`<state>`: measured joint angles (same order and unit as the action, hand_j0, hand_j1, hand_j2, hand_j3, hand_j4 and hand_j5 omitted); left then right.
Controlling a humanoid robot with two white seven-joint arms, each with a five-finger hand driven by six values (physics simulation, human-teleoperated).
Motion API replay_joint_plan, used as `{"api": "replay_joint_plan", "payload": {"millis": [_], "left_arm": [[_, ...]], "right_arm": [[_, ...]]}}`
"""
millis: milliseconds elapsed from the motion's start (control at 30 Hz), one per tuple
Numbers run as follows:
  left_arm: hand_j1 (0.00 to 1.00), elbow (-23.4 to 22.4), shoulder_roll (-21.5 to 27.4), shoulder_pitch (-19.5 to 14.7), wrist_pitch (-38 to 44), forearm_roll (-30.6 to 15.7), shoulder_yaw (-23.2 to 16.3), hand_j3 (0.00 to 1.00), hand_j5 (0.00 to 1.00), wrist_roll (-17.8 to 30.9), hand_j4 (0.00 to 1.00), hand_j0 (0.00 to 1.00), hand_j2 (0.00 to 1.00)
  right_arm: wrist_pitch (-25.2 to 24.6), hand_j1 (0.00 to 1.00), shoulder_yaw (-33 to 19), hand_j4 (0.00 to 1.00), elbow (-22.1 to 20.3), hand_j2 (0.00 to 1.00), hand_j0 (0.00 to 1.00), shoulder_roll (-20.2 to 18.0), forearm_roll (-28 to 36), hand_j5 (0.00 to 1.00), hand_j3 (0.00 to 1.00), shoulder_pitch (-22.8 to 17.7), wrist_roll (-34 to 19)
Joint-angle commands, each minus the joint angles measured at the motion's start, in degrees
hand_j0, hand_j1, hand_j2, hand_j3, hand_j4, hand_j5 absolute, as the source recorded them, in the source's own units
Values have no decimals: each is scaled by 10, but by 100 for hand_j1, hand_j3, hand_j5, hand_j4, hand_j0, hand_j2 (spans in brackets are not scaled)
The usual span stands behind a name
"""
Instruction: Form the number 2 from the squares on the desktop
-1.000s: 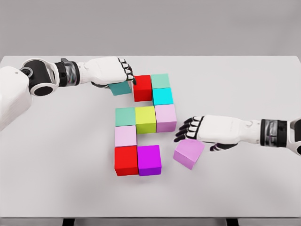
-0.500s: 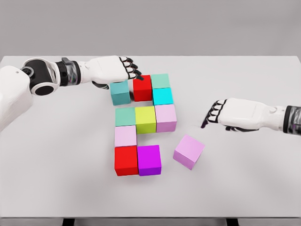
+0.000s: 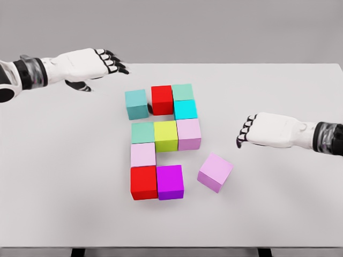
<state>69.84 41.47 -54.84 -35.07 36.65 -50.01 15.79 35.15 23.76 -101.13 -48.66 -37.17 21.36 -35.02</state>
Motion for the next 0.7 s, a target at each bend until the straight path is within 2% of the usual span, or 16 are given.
{"api": "replay_joint_plan", "payload": {"millis": [0,33,133,267,333,500,567,667], "left_arm": [[82,0,22,0,1,-9,8,82,82,0,82,82,82],[82,1,30,5,1,-9,8,82,82,0,82,82,82],[83,27,55,24,1,-9,9,83,83,0,83,83,83],[83,51,64,42,1,-8,7,83,83,0,83,83,83],[83,64,71,54,1,-8,7,83,83,1,83,83,83],[83,71,72,64,1,-9,3,83,83,1,83,83,83],[83,70,71,81,1,-4,3,83,83,1,83,83,83],[83,67,69,83,1,-2,2,83,83,1,83,83,83]], "right_arm": [[-1,58,0,58,0,58,58,18,-23,58,58,0,0],[-1,58,1,58,0,58,58,30,-36,58,58,0,0],[-1,58,1,58,1,58,58,34,-46,58,58,0,0],[-1,58,4,58,0,58,58,35,-53,58,58,1,0],[-1,58,5,58,0,58,58,52,-69,58,58,0,0],[-1,58,5,58,2,58,58,71,-89,58,58,0,0],[-1,58,5,58,5,58,58,79,-95,58,58,2,0],[-1,58,5,58,4,58,58,83,-103,58,58,1,0]]}}
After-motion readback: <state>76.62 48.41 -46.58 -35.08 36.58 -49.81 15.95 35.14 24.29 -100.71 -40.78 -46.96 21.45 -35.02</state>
